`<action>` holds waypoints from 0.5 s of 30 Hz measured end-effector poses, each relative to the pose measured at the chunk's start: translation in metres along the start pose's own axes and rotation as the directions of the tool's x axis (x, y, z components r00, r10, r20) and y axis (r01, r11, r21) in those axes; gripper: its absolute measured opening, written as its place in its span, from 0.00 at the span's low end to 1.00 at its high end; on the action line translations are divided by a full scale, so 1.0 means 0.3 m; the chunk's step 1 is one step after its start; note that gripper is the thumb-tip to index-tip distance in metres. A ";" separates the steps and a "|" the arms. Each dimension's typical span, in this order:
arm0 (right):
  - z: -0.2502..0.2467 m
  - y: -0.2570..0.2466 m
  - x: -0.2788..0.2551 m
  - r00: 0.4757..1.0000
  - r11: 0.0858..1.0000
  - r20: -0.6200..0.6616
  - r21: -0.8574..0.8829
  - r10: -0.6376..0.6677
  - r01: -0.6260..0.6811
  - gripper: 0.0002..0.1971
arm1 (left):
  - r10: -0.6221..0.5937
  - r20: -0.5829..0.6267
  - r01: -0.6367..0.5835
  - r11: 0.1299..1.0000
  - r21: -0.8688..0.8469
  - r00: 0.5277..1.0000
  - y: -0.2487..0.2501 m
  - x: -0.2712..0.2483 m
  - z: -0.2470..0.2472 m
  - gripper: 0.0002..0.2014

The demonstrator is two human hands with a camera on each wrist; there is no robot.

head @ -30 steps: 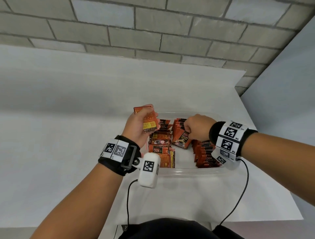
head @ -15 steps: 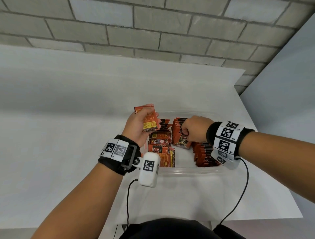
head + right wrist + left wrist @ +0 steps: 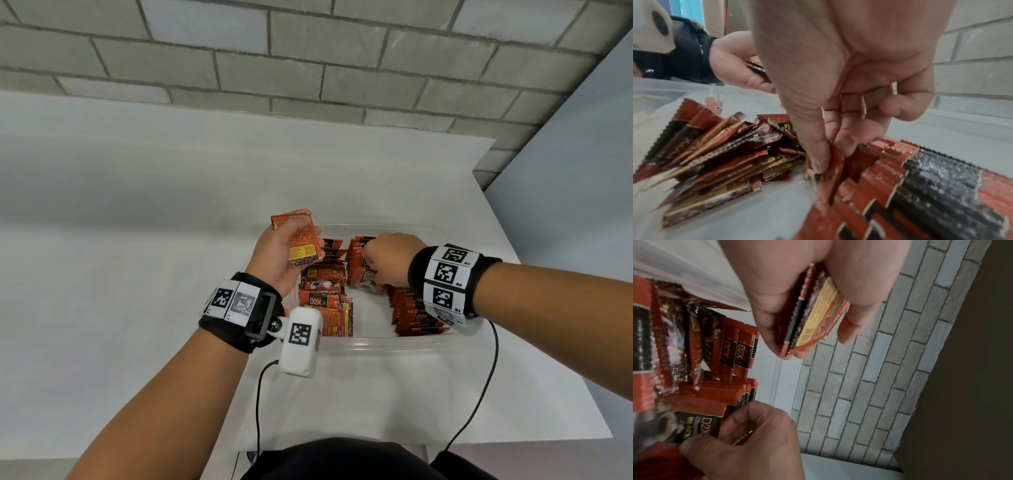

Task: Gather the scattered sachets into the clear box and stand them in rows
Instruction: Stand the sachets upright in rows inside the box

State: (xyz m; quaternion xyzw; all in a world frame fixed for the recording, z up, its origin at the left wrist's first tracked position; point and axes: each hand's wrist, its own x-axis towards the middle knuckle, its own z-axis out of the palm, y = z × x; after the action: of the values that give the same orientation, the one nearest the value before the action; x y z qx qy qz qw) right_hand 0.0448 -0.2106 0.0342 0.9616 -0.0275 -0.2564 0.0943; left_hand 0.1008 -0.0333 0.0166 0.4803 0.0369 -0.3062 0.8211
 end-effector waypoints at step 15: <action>-0.002 0.022 0.004 0.997 0.999 -0.077 -0.050 -0.022 0.018 0.02 | -0.007 0.015 0.007 1.000 -0.012 1.000 0.001 0.004 -0.001 0.05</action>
State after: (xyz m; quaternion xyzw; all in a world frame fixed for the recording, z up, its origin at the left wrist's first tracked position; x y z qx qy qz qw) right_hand 0.0462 -0.2170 0.0354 0.9684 -0.0079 -0.2205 0.1161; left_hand 0.1021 -0.0336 0.0162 0.4728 0.0344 -0.3123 0.8233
